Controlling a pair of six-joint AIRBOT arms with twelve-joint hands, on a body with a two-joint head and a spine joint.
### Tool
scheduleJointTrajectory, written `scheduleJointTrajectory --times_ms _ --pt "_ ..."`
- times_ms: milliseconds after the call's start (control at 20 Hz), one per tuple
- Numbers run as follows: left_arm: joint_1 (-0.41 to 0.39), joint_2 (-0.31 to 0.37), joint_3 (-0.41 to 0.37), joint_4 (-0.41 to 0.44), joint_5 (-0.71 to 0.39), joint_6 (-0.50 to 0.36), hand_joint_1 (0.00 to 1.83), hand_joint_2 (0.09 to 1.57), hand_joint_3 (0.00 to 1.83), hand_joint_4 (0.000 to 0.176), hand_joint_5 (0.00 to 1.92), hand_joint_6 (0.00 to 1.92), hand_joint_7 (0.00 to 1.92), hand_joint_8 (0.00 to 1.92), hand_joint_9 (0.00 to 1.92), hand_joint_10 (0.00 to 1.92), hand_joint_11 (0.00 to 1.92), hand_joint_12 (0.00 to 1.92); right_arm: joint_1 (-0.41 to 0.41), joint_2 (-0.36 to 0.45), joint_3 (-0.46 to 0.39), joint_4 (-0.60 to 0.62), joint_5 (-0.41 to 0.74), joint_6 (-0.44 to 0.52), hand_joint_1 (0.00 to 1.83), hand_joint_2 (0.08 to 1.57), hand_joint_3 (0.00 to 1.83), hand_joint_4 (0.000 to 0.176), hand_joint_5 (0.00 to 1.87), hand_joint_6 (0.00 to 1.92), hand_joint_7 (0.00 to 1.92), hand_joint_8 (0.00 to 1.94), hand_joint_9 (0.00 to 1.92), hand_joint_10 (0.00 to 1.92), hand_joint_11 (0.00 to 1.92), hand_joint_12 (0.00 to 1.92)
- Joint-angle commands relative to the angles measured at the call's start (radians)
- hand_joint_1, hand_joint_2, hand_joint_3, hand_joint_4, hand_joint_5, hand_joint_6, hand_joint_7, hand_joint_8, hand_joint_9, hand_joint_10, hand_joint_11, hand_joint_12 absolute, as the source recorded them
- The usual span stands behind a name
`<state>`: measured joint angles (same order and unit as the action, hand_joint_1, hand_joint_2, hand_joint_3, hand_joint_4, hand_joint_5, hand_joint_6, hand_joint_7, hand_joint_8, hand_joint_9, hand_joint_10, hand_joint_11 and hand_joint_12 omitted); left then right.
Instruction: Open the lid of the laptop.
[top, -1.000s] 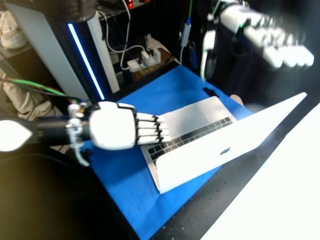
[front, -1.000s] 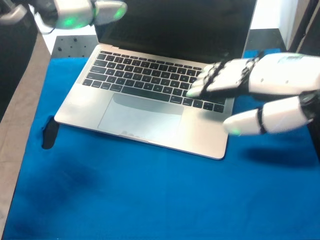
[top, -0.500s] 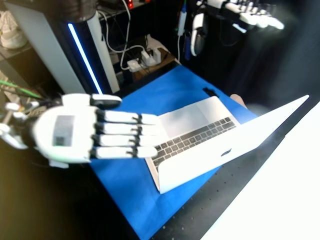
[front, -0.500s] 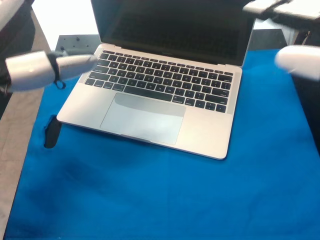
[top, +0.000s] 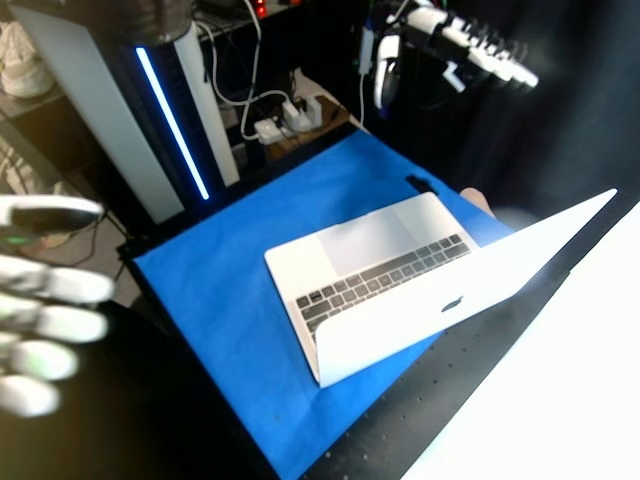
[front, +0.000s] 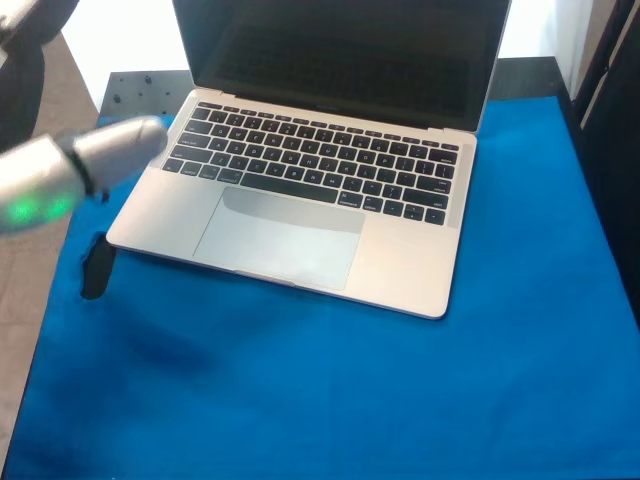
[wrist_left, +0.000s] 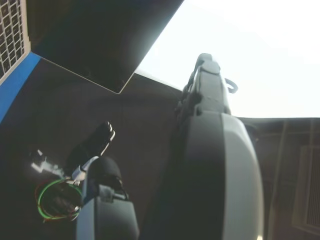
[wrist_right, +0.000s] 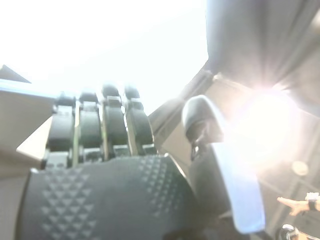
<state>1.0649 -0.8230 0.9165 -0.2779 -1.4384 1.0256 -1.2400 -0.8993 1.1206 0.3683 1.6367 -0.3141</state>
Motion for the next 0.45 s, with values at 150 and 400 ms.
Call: scheduleJointTrajectory --times_ms 150,400 --pt "0.031 0.016 -0.017 -0.008 -0.242 0.0 0.05 1.27 0.01 0.0 0.03 0.0 0.0 0.0 0.0 0.0 0.0 0.0 0.008 -0.005 -0.008 -0.009 0.125 0.011 0.0 1.39 0.01 0.0 0.11 0.0 0.08 0.0 0.03 0.0 0.01 0.0" --pt "0.03 0.014 0.006 -0.038 -0.197 -0.02 0.21 1.24 0.0 0.0 0.05 0.01 0.02 0.0 0.0 0.0 0.0 0.0 0.006 -0.035 0.01 0.018 0.125 0.033 0.0 1.38 0.0 0.0 0.11 0.01 0.07 0.0 0.0 0.0 0.0 0.0"
